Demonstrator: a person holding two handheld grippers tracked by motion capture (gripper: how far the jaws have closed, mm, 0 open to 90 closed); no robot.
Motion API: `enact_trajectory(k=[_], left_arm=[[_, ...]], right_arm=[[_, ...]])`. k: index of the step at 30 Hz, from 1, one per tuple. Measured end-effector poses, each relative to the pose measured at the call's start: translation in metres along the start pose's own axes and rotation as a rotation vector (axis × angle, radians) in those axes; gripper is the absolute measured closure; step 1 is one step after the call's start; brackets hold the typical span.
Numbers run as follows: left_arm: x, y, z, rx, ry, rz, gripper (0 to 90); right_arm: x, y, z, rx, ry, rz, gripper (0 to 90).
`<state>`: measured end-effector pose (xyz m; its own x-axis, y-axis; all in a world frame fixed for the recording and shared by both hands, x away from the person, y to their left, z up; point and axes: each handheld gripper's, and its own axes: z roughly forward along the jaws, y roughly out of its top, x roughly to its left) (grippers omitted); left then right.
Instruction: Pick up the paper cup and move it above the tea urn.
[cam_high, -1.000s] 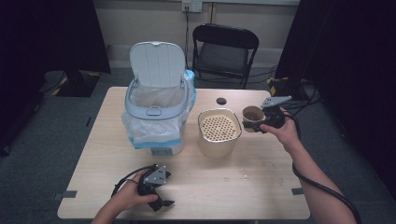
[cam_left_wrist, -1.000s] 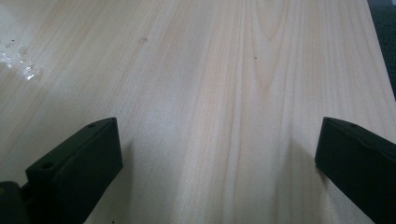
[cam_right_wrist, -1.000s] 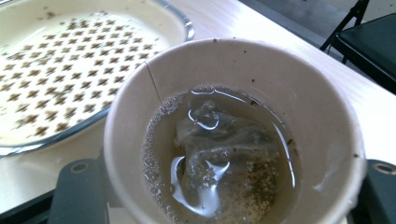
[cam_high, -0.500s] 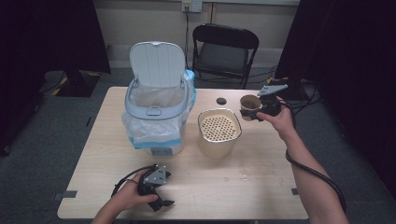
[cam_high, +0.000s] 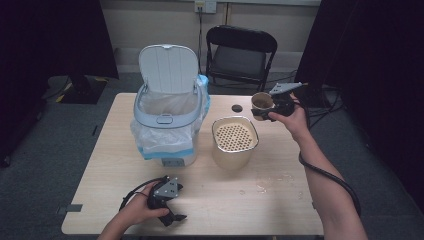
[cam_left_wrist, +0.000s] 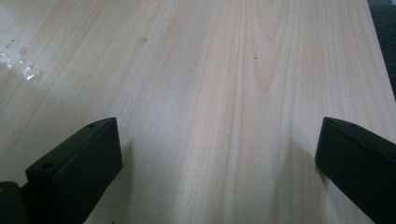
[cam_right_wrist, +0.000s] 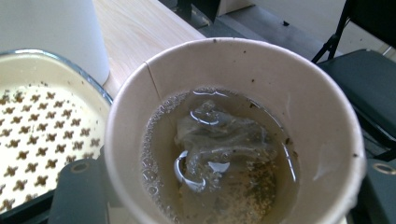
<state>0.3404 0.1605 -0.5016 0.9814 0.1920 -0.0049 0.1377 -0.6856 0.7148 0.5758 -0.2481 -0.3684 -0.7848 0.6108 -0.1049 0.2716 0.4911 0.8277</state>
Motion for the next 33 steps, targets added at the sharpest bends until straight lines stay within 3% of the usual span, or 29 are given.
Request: enact_trajectory(k=[11,13,33], left_arm=[[0.0,0.0,0.0,-0.002,-0.003,0.001,0.0],[0.001,0.001,-0.001,0.024,0.001,0.007,0.0],[0.001,0.001,-0.001,0.026,0.0,0.008,0.0]], right_arm=[[0.007,0.016,0.001,-0.017,-0.019,-0.064,27.9],[0.009,0.018,0.0,-0.025,-0.019,-0.078,27.9],[0.04,0.036,-0.005,-0.04,-0.072,-0.309,28.1]])
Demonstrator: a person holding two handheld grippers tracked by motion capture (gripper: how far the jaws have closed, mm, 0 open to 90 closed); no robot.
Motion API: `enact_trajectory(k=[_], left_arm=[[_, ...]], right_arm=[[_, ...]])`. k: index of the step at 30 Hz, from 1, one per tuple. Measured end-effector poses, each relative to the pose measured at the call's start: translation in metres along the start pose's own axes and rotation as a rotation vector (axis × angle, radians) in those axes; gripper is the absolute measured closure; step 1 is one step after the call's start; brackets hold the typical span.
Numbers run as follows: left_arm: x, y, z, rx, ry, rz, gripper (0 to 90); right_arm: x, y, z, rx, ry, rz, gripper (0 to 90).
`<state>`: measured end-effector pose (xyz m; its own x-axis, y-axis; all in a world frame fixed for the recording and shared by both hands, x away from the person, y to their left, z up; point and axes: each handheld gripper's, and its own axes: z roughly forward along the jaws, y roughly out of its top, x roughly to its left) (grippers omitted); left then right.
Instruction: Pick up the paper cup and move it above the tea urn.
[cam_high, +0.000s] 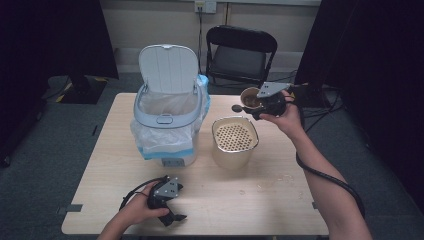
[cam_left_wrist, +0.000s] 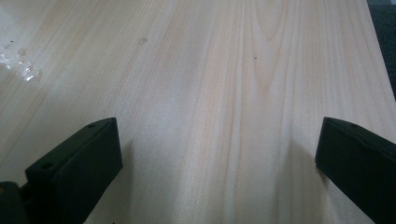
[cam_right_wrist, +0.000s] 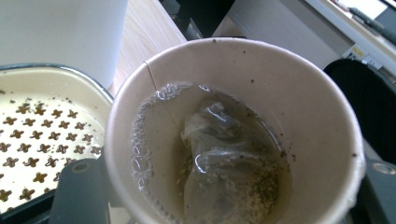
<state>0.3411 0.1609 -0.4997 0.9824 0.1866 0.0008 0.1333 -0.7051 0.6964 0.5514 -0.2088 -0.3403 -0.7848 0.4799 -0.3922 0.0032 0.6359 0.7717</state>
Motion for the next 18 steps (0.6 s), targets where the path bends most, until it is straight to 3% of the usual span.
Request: enact_trajectory(k=[4,7,10,16,18], left_arm=[[0.0,0.0,0.0,0.0,0.0,0.002,0.0],[0.0,0.0,0.0,0.0,0.0,0.002,0.0],[0.0,0.0,0.0,-0.005,-0.003,0.0,0.0],[0.0,0.0,0.0,-0.005,-0.003,0.0,0.0],[0.0,0.0,0.0,-0.005,-0.002,0.001,0.0]], right_arm=[[0.009,0.003,-0.001,0.01,-0.042,-0.089,28.4],[0.019,0.006,-0.003,0.027,-0.085,-0.193,28.6],[0.027,0.008,-0.004,0.044,-0.111,-0.267,28.6],[0.048,0.015,-0.007,0.111,-0.186,-0.495,28.6],[0.053,0.016,-0.007,0.122,-0.195,-0.537,29.0]])
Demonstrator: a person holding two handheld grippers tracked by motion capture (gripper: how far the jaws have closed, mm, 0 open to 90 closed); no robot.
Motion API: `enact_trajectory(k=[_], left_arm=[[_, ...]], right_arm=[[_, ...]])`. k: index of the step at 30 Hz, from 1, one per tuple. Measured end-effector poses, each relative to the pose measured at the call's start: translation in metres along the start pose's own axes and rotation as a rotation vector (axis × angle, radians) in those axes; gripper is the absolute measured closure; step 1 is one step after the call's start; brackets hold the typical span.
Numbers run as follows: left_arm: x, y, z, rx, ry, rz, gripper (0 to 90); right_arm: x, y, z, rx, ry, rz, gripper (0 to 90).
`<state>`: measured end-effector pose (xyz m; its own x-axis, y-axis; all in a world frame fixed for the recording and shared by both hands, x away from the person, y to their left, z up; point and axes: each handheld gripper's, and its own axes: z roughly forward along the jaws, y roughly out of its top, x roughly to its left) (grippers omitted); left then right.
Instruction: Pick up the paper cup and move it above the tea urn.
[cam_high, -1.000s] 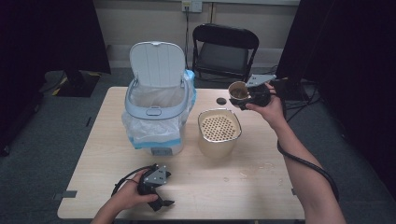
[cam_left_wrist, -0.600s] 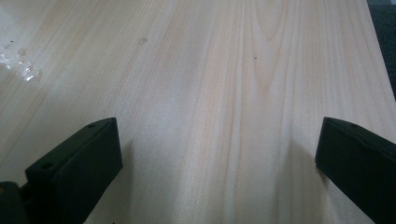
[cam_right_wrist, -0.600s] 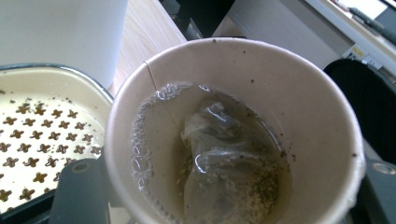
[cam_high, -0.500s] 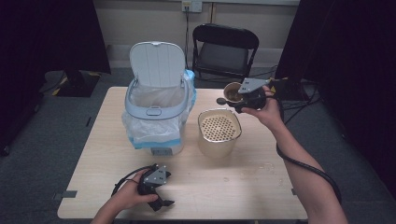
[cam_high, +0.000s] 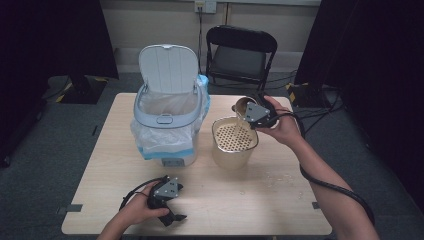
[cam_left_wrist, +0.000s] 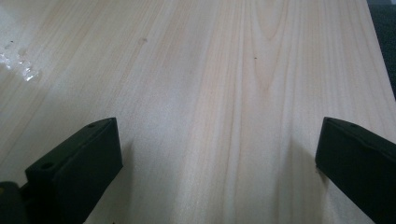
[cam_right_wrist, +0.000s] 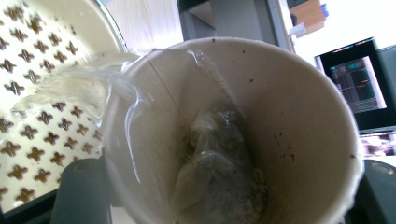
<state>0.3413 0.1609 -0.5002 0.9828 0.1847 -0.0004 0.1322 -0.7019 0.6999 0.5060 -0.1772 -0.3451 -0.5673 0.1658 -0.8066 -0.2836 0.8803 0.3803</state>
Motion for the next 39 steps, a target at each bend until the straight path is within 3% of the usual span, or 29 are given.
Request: enact_trajectory(k=[2,4,6,9,10,13,15,20,21,22,23,24,25,26,28,31,32,33,34,39], left_arm=[[0.0,0.0,0.0,0.0,0.0,0.0,0.0],[0.0,0.0,0.0,0.0,0.0,0.0,0.0],[0.0,0.0,0.0,0.0,0.0,0.0,0.0],[0.0,0.0,0.0,0.0,0.0,0.0,0.0],[0.0,0.0,0.0,0.0,0.0,0.0,0.0],[0.0,0.0,0.0,0.0,0.0,0.0,0.0],[0.0,0.0,0.0,0.0,0.0,0.0,0.0],[0.0,0.0,0.0,0.0,0.0,0.0,0.0],[0.0,0.0,0.0,0.0,0.0,0.0,0.0],[0.0,0.0,0.0,0.0,0.0,0.0,0.0],[0.0,0.0,0.0,0.0,0.0,0.0,0.0],[0.0,0.0,0.0,0.0,0.0,0.0,0.0],[0.0,0.0,0.0,0.0,0.0,0.0,0.0],[0.0,0.0,0.0,0.0,0.0,0.0,0.0],[0.0,0.0,0.0,0.0,0.0,-0.001,0.0],[0.0,0.0,0.0,0.0,0.0,0.0,0.0],[0.0,0.0,0.0,0.0,0.0,0.0,0.0],[0.0,0.0,0.0,0.0,0.0,0.0,0.0],[0.0,0.0,0.0,0.0,0.0,0.0,0.0],[0.0,0.0,0.0,0.0,0.0,0.0,0.0]], right_arm=[[0.004,0.003,-0.001,0.034,-0.053,-0.088,29.1],[0.006,0.006,-0.001,0.048,-0.073,-0.138,29.2],[0.009,0.009,-0.002,0.076,-0.102,-0.223,29.3],[0.014,0.013,-0.003,0.122,-0.172,-0.368,29.4],[0.016,0.015,-0.003,0.138,-0.207,-0.448,29.4],[0.021,0.018,-0.005,0.185,-0.304,-0.575,29.3],[0.024,0.021,-0.006,0.195,-0.369,-0.692,29.3],[0.031,0.025,-0.01,0.196,-0.494,-0.879,29.1],[0.032,0.026,-0.011,0.195,-0.488,-0.875,28.8],[0.031,0.028,-0.012,0.185,-0.448,-0.834,28.8],[0.03,0.029,-0.012,0.18,-0.439,-0.802,28.7],[0.029,0.029,-0.012,0.187,-0.397,-0.728,28.6],[0.026,0.03,-0.013,0.188,-0.346,-0.636,28.7],[0.025,0.029,-0.013,0.191,-0.327,-0.572,28.7],[0.015,0.026,-0.014,0.177,-0.23,-0.362,28.7],[0.002,0.02,-0.017,0.149,-0.128,-0.1,28.7],[-0.002,0.017,-0.018,0.136,-0.097,-0.021,28.6],[-0.005,0.015,-0.018,0.121,-0.086,0.028,28.6],[-0.01,0.011,-0.019,0.104,-0.039,0.128,28.6],[-0.022,-0.001,-0.021,0.04,0.076,0.398,28.4]])
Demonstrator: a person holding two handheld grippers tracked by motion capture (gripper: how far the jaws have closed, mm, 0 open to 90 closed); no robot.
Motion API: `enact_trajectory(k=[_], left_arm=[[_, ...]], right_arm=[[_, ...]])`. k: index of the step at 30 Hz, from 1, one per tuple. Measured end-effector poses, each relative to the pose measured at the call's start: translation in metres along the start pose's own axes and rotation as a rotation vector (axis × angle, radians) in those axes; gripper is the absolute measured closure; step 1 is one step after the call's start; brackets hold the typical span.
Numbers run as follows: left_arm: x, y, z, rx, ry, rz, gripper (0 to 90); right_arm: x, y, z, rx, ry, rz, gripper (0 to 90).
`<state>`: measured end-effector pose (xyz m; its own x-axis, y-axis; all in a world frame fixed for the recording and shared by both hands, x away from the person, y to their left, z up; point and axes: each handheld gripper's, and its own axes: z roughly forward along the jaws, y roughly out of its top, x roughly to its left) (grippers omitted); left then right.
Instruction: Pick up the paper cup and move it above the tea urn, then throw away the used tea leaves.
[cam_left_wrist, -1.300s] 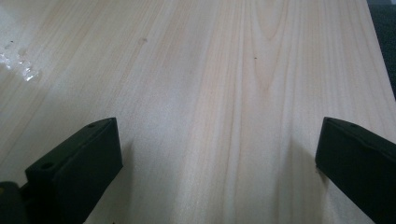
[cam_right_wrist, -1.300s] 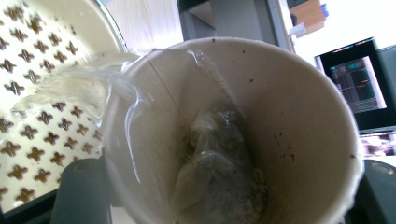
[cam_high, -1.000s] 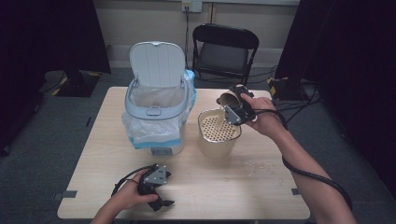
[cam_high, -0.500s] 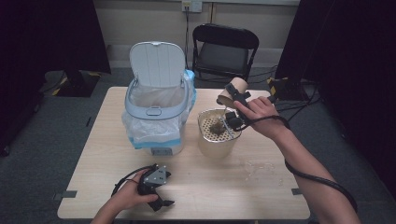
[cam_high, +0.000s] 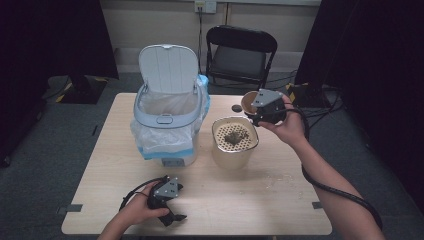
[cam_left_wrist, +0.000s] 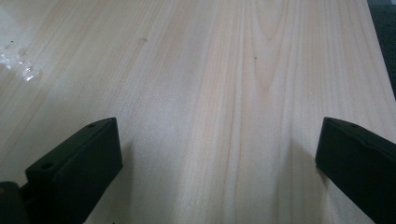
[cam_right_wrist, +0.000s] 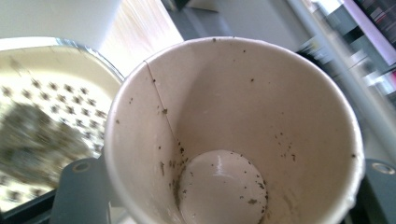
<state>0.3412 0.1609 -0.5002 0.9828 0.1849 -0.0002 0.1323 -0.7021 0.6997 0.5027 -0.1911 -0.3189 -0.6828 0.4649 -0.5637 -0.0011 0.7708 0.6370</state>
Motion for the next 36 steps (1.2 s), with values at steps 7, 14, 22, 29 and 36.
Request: enact_trajectory(k=[7,14,22,29,36], left_arm=[[0.0,0.0,0.0,0.0,0.0,0.0,0.0],[0.0,0.0,0.0,-0.002,0.002,-0.002,0.0],[0.0,0.0,0.0,0.0,-0.001,0.0,0.0],[0.0,0.0,0.0,-0.001,0.0,0.0,0.0],[0.0,0.0,0.0,-0.001,0.0,0.0,0.0]], right_arm=[[-0.012,-0.005,-0.002,-0.043,0.076,0.185,28.0],[-0.019,-0.007,0.0,-0.052,0.125,0.289,27.7],[-0.024,-0.007,0.001,-0.053,0.148,0.331,27.5],[-0.029,0.002,0.002,-0.066,0.172,0.365,27.5],[-0.031,0.015,0.002,-0.076,0.202,0.384,27.3]])
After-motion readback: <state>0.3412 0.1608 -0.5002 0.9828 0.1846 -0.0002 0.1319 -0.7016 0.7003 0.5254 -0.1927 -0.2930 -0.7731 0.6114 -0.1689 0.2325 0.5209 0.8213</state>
